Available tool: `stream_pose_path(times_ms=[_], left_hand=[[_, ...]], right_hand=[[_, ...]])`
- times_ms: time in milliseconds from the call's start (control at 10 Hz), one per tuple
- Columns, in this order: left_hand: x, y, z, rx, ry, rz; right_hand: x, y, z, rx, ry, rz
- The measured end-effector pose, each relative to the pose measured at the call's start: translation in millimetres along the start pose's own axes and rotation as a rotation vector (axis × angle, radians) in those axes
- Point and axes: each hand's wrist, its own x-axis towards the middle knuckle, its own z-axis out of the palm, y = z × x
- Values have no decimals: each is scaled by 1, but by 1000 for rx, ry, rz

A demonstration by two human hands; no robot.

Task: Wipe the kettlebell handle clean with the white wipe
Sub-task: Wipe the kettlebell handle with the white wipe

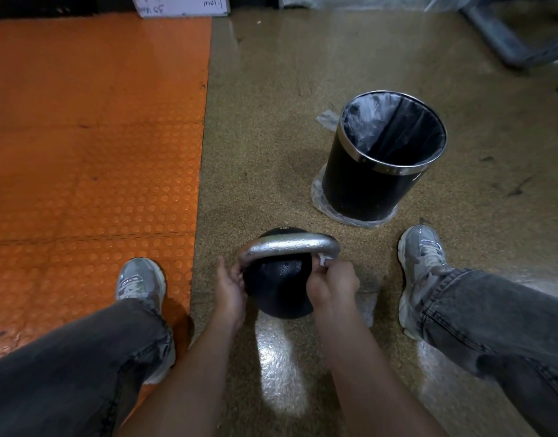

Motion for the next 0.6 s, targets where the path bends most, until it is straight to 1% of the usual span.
stream_pose_path(times_ms=[100, 200, 300, 400, 500, 600], left_hand=[[1, -1, -1, -4, -11, 17], [3, -4, -4, -23, -28, 17], [3, -2, -3, -29, -34, 18], [3, -2, -3, -38, -28, 18], [7, -4, -4, -44, -25, 27], [7, -5, -5, -32, -32, 11]], right_hand=[[-6, 1, -1, -168, 32, -7], [-10, 10, -12, -256, 26, -19], [-5, 7, -7, -252, -58, -9], [-12, -3, -9, -360, -82, -53], [-13, 7, -16, -396, -47, -102], [-7, 7, -17, -380, -62, -95]])
